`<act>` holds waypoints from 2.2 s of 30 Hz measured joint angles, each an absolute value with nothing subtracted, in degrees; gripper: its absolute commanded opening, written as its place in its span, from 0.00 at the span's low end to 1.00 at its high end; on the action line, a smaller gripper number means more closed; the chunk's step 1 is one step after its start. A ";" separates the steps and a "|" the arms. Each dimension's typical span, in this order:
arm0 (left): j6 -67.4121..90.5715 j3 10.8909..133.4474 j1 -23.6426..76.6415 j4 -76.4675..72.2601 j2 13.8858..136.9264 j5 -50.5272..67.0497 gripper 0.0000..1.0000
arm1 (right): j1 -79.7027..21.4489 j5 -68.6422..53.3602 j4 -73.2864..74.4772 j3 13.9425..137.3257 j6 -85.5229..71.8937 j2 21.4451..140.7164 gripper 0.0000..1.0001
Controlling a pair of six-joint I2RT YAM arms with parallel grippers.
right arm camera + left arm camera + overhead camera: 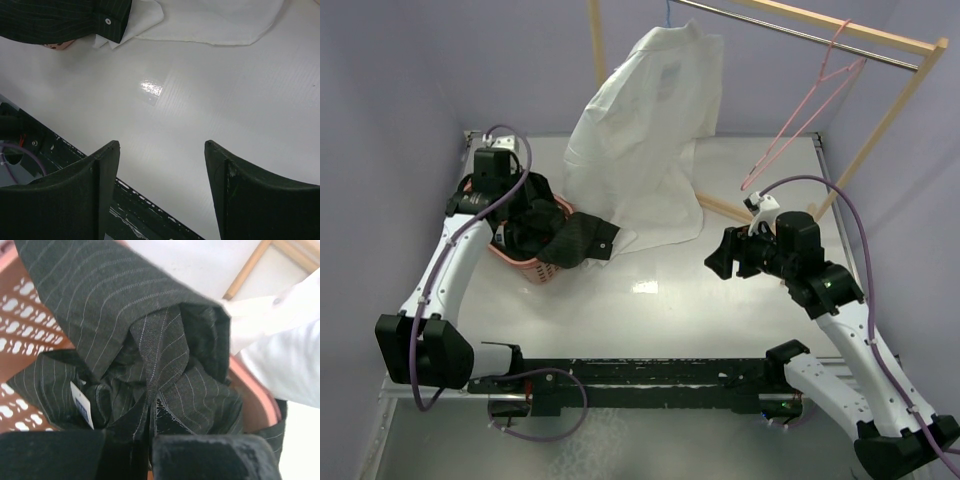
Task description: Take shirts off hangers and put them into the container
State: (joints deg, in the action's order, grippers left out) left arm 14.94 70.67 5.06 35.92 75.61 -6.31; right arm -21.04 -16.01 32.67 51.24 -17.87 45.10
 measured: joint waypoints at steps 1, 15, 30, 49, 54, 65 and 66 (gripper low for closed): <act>14.92 69.67 5.06 35.86 75.18 -6.74 0.00 | -21.04 -16.01 32.67 51.24 -17.87 45.04 0.71; 14.28 59.96 5.06 37.45 77.43 -10.85 0.12 | -21.04 -16.01 32.16 50.11 -18.26 44.56 0.71; 14.04 63.68 5.23 39.55 77.89 -9.80 0.51 | -21.04 -15.99 31.79 49.36 -18.50 43.51 0.71; 6.24 73.95 34.72 47.31 71.44 -14.55 0.53 | -21.04 -15.99 31.77 49.36 -19.29 43.48 0.71; 4.86 73.60 38.48 48.84 73.36 -22.83 0.53 | -21.04 -15.99 31.77 49.36 -19.38 43.51 0.71; 4.91 71.72 46.72 48.99 78.83 -32.84 0.53 | -21.04 -16.01 31.73 49.04 -19.57 43.83 0.71; 4.93 71.42 46.85 49.01 79.35 -33.54 0.53 | -21.04 -15.99 31.70 48.97 -19.55 43.83 0.71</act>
State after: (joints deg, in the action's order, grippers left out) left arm 4.93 71.42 46.85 49.01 79.35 -33.54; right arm -21.04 -15.99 31.70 48.97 -19.55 43.83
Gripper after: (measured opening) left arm 0.530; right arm 0.709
